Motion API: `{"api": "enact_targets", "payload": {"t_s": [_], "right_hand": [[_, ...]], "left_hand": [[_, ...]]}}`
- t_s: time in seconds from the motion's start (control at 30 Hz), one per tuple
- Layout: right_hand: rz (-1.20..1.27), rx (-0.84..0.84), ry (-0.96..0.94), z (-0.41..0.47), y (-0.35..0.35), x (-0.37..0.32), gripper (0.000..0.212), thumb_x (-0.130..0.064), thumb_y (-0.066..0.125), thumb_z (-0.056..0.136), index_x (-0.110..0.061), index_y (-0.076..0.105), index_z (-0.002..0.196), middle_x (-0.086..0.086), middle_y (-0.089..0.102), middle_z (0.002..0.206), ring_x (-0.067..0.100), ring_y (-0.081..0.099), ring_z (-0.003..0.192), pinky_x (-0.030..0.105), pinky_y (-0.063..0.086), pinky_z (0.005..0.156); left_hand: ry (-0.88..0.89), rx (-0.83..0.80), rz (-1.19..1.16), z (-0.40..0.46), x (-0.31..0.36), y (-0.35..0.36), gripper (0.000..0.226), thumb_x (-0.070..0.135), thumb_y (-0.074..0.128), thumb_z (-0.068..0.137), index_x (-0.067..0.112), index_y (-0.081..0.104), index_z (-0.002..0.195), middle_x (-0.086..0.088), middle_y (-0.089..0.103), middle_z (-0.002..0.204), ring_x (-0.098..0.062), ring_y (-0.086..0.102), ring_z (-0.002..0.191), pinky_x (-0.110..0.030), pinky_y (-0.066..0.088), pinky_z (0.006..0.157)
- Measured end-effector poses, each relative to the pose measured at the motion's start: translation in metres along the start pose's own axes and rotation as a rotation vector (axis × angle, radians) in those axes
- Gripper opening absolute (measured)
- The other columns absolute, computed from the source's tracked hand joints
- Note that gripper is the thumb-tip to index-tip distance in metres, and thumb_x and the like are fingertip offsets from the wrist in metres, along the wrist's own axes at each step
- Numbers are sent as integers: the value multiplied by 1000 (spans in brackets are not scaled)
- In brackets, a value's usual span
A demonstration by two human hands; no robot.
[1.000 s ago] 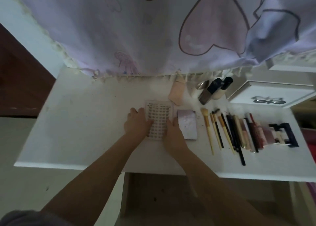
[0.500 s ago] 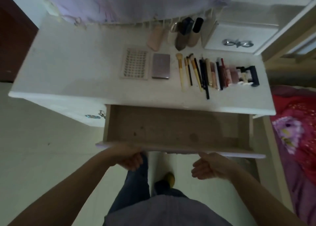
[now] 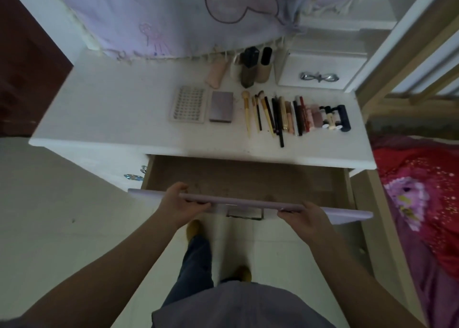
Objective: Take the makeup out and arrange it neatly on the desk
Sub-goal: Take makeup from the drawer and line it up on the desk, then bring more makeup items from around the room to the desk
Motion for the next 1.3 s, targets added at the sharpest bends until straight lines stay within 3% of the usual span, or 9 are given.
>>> {"api": "enact_targets", "payload": {"t_s": [0.1, 0.37, 0.43, 0.5, 0.67, 0.77, 0.93, 1.07, 1.3], "right_hand": [[15, -3, 22, -1, 12, -7, 53, -20, 29, 104, 12, 13, 143, 25, 19, 152, 36, 22, 141, 45, 15, 116], [-41, 4, -58, 12, 48, -34, 52, -9, 30, 102, 7, 8, 146, 26, 14, 154, 38, 22, 141, 50, 18, 116], [-32, -44, -94, 15, 60, -39, 46, 3, 29, 98, 6, 24, 144, 24, 12, 154, 35, 18, 143, 47, 23, 115], [-11, -104, -116, 21, 71, -43, 33, 12, 28, 93, 6, 55, 111, 29, 22, 150, 33, 17, 143, 46, 27, 113], [-68, -108, -94, 44, 80, -53, 31, 11, 27, 92, 4, 55, 103, 30, 48, 131, 40, 48, 122, 46, 35, 109], [-361, -140, -90, 46, 71, -57, 22, 7, 34, 92, 0, 52, 79, 21, 55, 87, 30, 62, 74, 42, 56, 70], [-1328, -95, -149, -2, 88, -83, 25, -15, 47, 98, -2, 56, 116, 19, 61, 116, 29, 60, 97, 40, 46, 87], [-1752, -85, -347, -56, 159, -101, 31, -10, 38, 100, 4, 50, 125, 21, 56, 128, 29, 60, 105, 35, 49, 86], [-2070, 175, -1388, -94, 220, -89, 36, -33, 31, 99, -11, 56, 113, 9, 58, 110, 28, 54, 107, 43, 39, 96]], "left_hand": [[44, 9, 51, 8, 8, 4, 81, 14, 52, 87, 4, -1, 148, -31, 10, 149, -53, 19, 135, -58, 25, 109], [55, -36, 13, 26, 23, 42, 93, 10, 58, 76, 4, 0, 148, -30, 15, 147, -49, 21, 136, -56, 25, 111], [35, -59, 2, 29, 27, 56, 84, 12, 56, 80, 3, 6, 147, -27, 20, 146, -47, 25, 134, -54, 26, 111], [23, -90, -20, 33, 30, 69, 69, 15, 53, 85, 0, 19, 143, -25, 30, 143, -44, 33, 129, -52, 29, 109], [21, -81, 14, 38, 42, 88, 63, 16, 49, 87, 0, 17, 139, -26, 28, 141, -43, 33, 131, -49, 27, 111], [6, -73, 191, 40, 43, 84, 38, 12, 47, 87, -1, 32, 120, -25, 38, 127, -41, 47, 113, -48, 40, 100], [-38, -42, 1073, 14, 53, 104, 19, 17, 44, 93, 2, 51, 103, -20, 64, 98, -29, 65, 83, -40, 51, 79], [358, -102, 1461, -28, 67, 175, 29, 22, 50, 96, 5, 56, 118, -13, 67, 101, -22, 65, 87, -33, 49, 82], [1156, -69, 1896, -75, 46, 248, 29, 21, 42, 96, 8, 62, 113, -13, 57, 122, -27, 54, 110, -30, 42, 94]]}}
Point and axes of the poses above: each hand's wrist, its own z-axis towards the middle knuckle, its own y-axis out of the palm, x = y × z, the point moved 2 cm from there along z, towards the middle knuckle
